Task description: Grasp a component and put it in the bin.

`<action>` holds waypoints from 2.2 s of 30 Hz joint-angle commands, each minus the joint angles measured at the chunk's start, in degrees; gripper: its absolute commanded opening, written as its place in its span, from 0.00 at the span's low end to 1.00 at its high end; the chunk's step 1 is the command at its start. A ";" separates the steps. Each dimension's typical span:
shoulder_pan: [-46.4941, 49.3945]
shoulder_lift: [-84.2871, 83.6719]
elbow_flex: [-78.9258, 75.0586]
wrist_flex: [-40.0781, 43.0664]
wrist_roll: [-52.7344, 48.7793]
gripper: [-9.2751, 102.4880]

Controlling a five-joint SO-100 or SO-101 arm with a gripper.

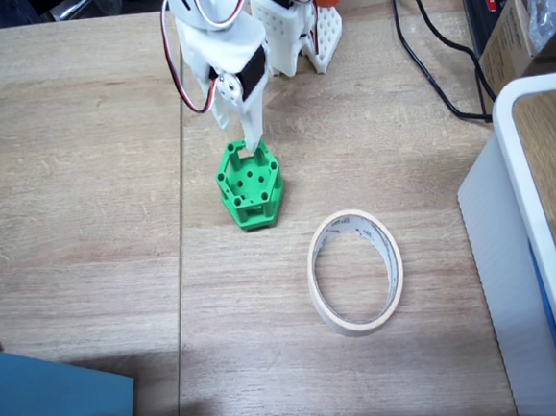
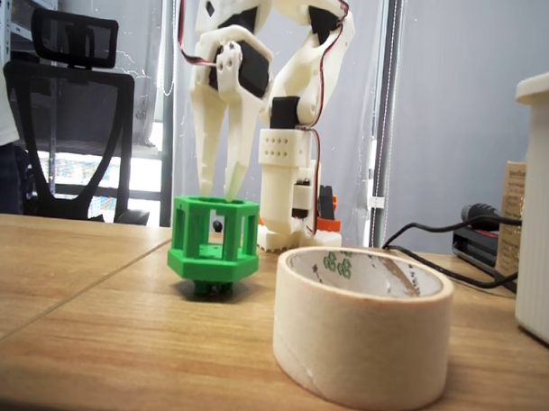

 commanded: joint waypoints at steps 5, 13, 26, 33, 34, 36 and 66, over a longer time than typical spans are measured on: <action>-0.35 -0.26 -1.41 -0.70 -0.62 0.23; 0.18 -0.26 -1.58 -0.79 -0.79 0.23; -0.44 -0.88 -8.61 0.09 0.00 0.23; -0.35 -9.40 -15.03 0.09 0.00 0.23; -0.18 -10.20 -15.12 -0.09 0.00 0.23; 0.18 -10.72 -15.12 -0.18 0.00 0.23; 0.35 -21.71 -9.67 -0.79 0.00 0.23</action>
